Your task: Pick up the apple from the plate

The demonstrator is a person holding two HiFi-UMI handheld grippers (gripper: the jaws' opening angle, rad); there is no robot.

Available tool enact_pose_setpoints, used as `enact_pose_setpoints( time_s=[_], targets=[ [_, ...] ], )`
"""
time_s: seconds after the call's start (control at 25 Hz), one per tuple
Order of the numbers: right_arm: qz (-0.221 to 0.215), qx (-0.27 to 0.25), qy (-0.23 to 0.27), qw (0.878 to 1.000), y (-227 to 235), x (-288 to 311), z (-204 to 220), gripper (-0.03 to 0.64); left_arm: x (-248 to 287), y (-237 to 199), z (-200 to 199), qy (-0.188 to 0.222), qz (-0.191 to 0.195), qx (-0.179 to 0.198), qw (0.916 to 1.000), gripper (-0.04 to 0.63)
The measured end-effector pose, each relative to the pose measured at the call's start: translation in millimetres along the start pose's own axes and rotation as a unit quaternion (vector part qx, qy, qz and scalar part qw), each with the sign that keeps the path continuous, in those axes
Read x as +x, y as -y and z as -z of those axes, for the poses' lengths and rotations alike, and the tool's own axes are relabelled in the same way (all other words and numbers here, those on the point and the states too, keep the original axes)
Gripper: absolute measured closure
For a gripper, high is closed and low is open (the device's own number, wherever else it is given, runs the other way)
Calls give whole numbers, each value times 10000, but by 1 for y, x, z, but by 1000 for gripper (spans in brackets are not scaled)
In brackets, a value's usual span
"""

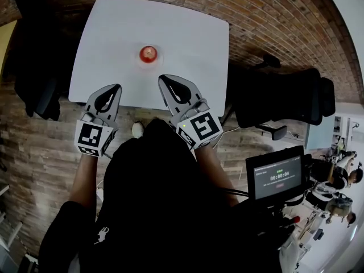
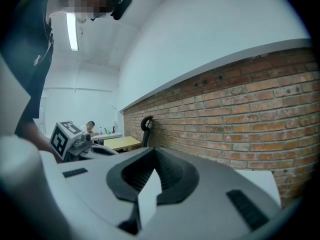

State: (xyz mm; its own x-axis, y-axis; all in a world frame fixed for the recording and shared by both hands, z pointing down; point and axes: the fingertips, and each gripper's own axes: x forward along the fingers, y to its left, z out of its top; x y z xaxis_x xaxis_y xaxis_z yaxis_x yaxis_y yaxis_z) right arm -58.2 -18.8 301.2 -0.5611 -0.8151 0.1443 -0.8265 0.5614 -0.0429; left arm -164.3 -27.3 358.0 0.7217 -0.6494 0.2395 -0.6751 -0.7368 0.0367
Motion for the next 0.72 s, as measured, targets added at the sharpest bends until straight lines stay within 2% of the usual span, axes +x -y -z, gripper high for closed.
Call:
enact_pose_setpoints(
  time_s=[0.32, 0.52, 0.72],
  targets=[
    [15, 90, 32, 10000, 39, 13, 11, 614, 42, -7, 5, -110, 20, -7, 9999, 589],
    [-76, 96, -43, 9999, 32, 20, 6, 614, 33, -15, 4, -107, -212, 63, 9997, 589],
    [-206, -115, -25, 9997, 26, 28, 7, 614, 33, -14, 10, -123, -225, 174, 9995, 589]
  ],
)
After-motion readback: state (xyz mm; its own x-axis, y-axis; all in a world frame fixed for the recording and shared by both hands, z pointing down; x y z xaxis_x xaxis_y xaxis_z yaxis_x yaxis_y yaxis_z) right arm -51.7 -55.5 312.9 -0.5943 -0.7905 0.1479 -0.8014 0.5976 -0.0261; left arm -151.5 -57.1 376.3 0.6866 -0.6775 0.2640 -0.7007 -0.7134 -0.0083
